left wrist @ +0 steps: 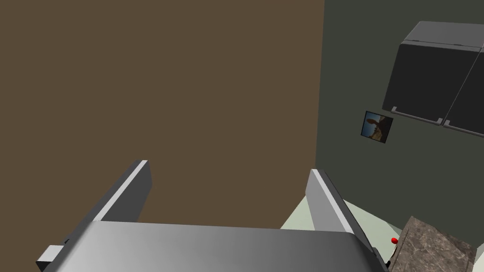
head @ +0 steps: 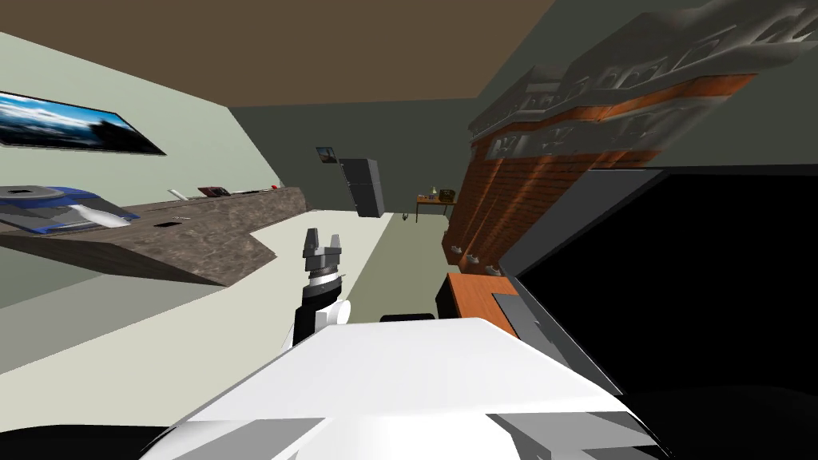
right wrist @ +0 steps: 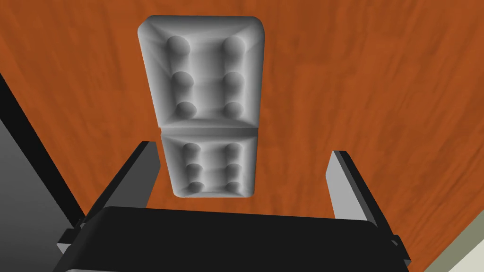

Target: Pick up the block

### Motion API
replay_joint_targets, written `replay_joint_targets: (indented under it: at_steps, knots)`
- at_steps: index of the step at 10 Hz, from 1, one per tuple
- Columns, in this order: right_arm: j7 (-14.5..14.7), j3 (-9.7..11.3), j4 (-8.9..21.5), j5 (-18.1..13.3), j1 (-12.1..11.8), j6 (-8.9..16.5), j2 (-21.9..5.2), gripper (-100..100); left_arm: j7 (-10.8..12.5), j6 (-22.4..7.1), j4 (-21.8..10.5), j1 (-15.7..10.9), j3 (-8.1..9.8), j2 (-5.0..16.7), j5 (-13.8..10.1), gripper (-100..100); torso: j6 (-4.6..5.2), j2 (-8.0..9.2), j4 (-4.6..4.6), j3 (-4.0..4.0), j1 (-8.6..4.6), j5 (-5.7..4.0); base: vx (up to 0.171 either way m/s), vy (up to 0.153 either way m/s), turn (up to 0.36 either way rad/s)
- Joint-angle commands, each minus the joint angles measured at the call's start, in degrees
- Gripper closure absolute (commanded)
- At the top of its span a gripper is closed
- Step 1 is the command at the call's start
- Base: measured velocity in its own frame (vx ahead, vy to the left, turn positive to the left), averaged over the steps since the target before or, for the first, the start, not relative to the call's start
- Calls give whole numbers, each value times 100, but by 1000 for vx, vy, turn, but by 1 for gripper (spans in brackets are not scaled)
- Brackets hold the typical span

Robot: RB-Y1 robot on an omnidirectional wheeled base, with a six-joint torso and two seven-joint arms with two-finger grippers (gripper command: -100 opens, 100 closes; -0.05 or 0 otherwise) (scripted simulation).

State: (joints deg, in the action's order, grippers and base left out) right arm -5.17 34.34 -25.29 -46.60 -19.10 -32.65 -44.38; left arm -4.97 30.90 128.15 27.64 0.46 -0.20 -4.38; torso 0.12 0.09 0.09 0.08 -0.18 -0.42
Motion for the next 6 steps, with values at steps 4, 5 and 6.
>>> replay_joint_targets:
  at_steps: [4,5,6]
  knots:
    - [493,27,-1,592,-330,144,142,-100,0,0,0,0,0,0,0,0,14,15,-2,7,-9,-22,-19,19,63]
    - [493,27,-1,592,-330,144,142,-100,0,0,0,1,1,0,0,0,14,6,-4,1,-21,-25,13,-14,-45]
    - [493,27,-1,592,-330,144,142,-100,0,0,0,0,1,0,0,0,13,5,-4,1,-21,-25,-6,5,18]
